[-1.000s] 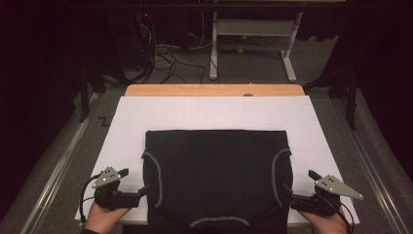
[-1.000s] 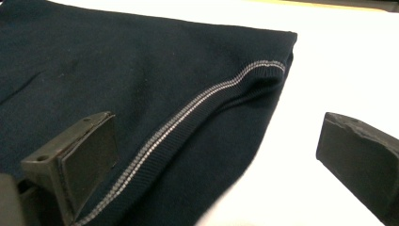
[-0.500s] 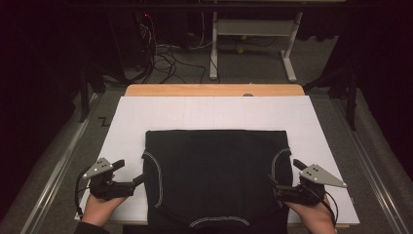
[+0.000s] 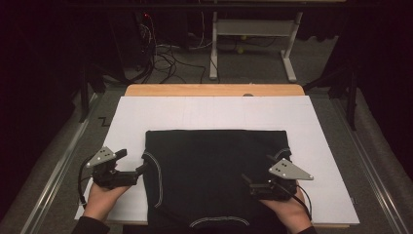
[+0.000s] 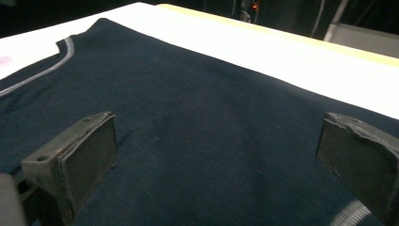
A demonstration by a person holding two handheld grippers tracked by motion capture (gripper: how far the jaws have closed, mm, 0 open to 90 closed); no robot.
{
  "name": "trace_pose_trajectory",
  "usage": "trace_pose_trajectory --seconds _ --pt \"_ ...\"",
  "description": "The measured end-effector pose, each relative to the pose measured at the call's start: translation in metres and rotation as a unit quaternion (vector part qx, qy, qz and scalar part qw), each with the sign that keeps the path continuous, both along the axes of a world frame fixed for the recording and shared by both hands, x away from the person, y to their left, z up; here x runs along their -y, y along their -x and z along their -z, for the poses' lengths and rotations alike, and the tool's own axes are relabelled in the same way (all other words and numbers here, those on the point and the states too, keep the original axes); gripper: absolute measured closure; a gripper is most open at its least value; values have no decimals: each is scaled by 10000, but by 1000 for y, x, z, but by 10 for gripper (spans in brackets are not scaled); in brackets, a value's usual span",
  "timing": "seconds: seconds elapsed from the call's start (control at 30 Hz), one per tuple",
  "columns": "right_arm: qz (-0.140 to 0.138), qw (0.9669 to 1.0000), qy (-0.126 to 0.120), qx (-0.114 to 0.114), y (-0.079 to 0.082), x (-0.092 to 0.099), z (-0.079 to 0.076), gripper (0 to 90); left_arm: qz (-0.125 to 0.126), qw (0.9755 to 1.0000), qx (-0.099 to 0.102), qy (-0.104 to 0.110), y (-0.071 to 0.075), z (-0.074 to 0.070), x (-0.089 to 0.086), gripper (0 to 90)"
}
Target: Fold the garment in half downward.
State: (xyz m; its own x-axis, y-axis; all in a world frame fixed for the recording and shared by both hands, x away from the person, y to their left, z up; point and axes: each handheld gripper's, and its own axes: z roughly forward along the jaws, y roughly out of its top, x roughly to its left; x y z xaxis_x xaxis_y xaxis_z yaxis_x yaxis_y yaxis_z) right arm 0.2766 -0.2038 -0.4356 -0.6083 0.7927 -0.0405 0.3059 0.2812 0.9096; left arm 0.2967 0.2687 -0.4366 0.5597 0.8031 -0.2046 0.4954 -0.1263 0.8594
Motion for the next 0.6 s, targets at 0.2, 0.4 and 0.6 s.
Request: trace_pose_trajectory --seconds 0.2,0.4,0.6 --pt "-211 9998 15 -16 -2 -26 2 0 2 9999 121 -53 -17 -10 7 0" --pt "-450 9989 10 -107 -6 -57 6 0 42 9999 72 -100 -35 -14 13 0" --pt "-693 9975 73 -151 -8 -89 9 0 89 9999 59 -90 -51 -19 19 0"
